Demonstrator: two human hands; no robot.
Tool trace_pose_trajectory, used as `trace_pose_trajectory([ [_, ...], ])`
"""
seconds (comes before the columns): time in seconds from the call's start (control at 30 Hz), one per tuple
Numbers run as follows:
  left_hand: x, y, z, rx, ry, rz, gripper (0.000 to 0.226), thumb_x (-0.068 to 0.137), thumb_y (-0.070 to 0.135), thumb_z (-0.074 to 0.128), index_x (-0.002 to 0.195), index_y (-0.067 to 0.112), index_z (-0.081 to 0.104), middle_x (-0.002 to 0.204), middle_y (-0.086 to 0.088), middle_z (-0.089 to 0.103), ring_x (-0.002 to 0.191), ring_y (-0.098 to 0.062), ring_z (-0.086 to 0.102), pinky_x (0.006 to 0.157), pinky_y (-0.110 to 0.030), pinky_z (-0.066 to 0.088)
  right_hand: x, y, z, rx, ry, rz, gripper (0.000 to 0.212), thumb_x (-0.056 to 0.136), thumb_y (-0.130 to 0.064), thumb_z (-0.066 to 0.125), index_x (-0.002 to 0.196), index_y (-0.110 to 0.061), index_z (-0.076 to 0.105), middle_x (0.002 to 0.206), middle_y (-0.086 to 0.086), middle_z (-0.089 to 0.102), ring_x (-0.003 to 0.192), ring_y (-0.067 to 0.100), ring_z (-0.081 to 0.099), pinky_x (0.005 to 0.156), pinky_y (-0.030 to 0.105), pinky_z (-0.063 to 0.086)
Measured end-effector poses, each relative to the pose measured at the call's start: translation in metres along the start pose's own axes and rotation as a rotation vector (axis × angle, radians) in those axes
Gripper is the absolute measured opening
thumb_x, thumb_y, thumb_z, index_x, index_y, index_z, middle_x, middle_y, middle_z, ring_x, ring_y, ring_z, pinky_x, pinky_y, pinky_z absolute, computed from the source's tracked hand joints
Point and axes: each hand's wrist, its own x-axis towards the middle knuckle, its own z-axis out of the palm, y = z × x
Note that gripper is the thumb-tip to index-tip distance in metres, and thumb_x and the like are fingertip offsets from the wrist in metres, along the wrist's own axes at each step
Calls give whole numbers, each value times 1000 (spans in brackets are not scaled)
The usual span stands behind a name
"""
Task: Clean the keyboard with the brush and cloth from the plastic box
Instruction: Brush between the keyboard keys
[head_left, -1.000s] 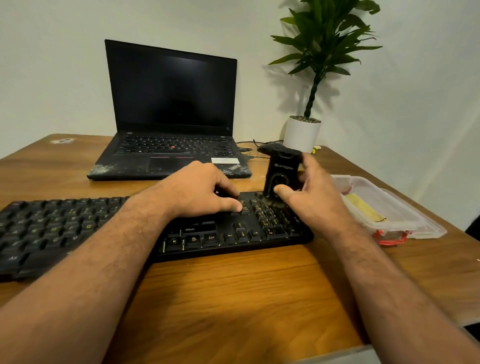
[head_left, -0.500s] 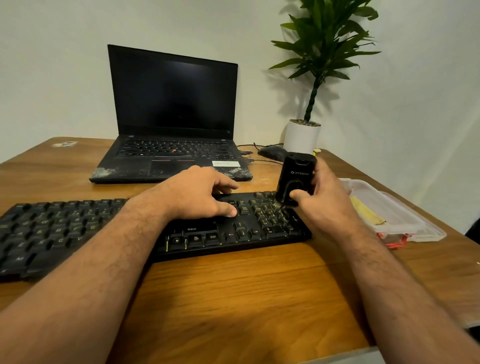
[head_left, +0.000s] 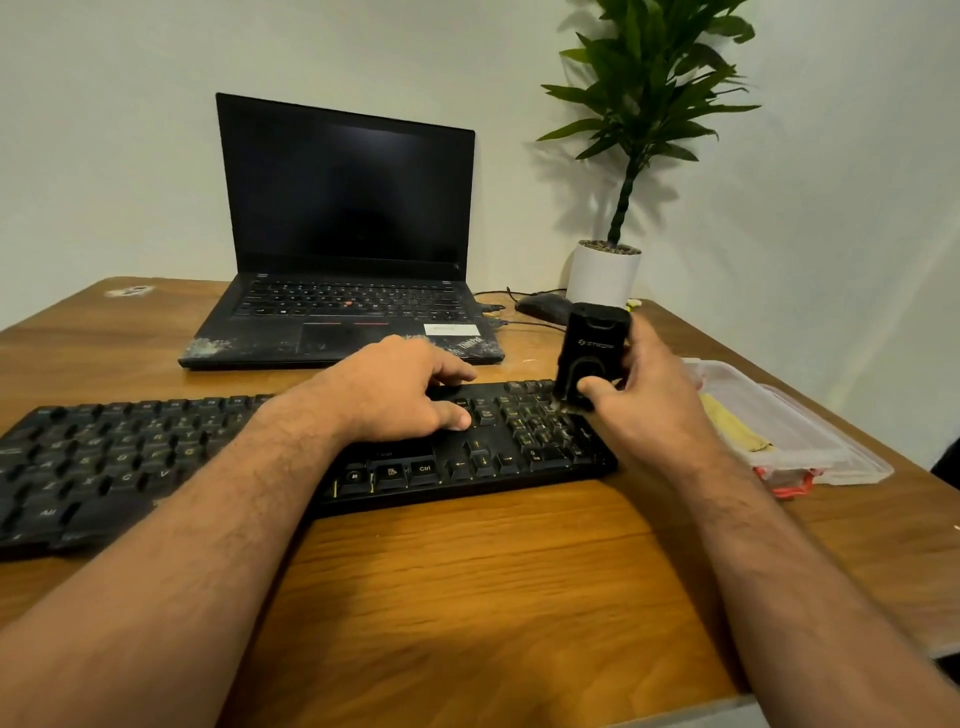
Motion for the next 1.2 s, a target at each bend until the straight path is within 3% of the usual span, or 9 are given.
trace_pose_trajectory([
  [0.13,-2,1,0,10,6,-5,56,86,43,70,139,46,49,135,9,59,106,-9,53,99,-29,40,-7,-9,11,59,-116,-43,57,88,-16,71,137,-34,47,110,-18,59,116,11,57,104,48,46],
  [0.23,-2,0,1,-1,14,-1,56,86,43,71,138,46,50,132,9,61,97,-5,47,93,-26,39,-9,-15,17,54,-197,-115,55,89,-15,70,136,-34,48,99,-30,54,100,-6,55,90,26,47],
  [0.4,-1,0,1,-8,1,-5,56,87,44,70,139,42,50,134,7,60,97,-4,44,93,-25,38,0,-2,6,7,-15,-38,53,85,-21,73,132,-30,48,115,-12,63,109,10,61,90,30,51],
  [0.5,0,0,0,-8,-4,0,56,86,44,70,139,42,51,133,8,60,96,-4,45,91,-24,37,-4,-2,5,88,-68,-19,55,82,-21,78,130,-33,52,111,-12,67,100,6,65,71,9,47],
  [0.6,0,-1,1,-21,-5,6,55,86,43,71,138,41,53,134,10,60,97,-3,47,91,-23,38,-8,-3,9,115,-161,-49,53,80,-21,80,124,-40,59,106,-13,71,98,4,67,81,32,59],
  [0.77,-2,0,0,-32,-15,11,50,88,41,69,136,41,55,136,11,59,105,-5,50,95,-25,38,-5,-1,-2,62,-117,-1,61,89,-13,70,140,-31,43,120,-9,59,114,13,58,90,37,55],
  [0.87,-2,1,0,-27,-17,7,51,88,41,69,137,41,54,136,10,59,103,-4,48,94,-25,37,-3,5,-7,83,-73,7,70,88,-1,66,140,-37,36,126,-3,62,123,20,57,104,56,47],
  [1.07,-1,3,-1,-22,-20,-8,53,88,41,69,138,41,53,137,9,58,119,-12,54,98,-26,38,-5,-1,13,89,-122,-70,61,85,-16,72,126,-48,39,116,-9,63,115,22,61,93,56,54],
  [1.2,-1,2,1,-30,-6,-8,52,87,41,70,137,42,54,137,10,59,121,-12,55,99,-26,38,-2,-7,19,91,-78,-127,59,83,-25,75,129,-43,43,120,-12,64,115,12,59,97,47,53],
])
